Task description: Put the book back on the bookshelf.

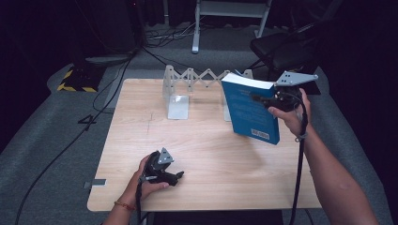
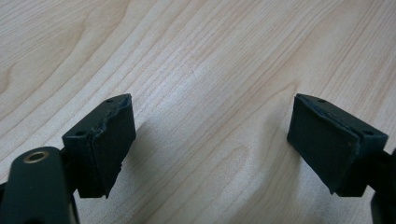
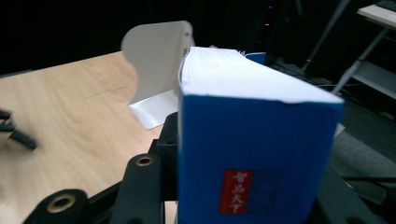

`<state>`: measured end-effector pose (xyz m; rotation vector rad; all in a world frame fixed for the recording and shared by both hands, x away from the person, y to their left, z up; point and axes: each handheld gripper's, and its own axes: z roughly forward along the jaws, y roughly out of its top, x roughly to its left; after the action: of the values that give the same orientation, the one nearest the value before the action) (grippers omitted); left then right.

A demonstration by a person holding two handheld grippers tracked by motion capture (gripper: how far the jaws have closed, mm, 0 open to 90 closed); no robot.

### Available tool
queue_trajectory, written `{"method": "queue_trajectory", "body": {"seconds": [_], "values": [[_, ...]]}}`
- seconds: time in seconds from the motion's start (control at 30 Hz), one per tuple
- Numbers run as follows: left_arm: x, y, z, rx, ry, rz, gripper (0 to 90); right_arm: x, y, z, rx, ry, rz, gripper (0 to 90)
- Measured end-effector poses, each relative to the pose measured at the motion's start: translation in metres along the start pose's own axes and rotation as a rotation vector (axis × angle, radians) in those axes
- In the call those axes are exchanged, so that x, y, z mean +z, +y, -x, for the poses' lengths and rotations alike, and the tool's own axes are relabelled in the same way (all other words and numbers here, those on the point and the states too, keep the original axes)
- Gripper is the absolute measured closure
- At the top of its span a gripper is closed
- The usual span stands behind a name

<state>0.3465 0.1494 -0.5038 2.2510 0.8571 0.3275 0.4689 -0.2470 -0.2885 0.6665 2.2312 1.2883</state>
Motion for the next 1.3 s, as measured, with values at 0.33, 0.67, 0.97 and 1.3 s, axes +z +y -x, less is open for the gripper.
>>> {"method": "queue_trajectory", "body": {"seconds": [0.33,0.67,0.97,1.3], "values": [[0.0,0.0,0.0,0.0,0.0,0.0,15.6,0.019,0.021,0.024,0.05,-0.094,-0.021,61.4],[0.0,0.0,0.0,0.001,-0.002,0.0,15.5,0.058,0.036,0.04,0.124,-0.175,-0.027,61.4],[0.0,0.0,0.0,0.002,-0.003,0.0,15.4,0.083,0.035,0.05,0.165,-0.221,-0.003,61.3],[0.0,0.0,0.0,0.003,-0.006,0.0,15.3,0.102,0.02,0.052,0.195,-0.251,0.041,61.2]]}}
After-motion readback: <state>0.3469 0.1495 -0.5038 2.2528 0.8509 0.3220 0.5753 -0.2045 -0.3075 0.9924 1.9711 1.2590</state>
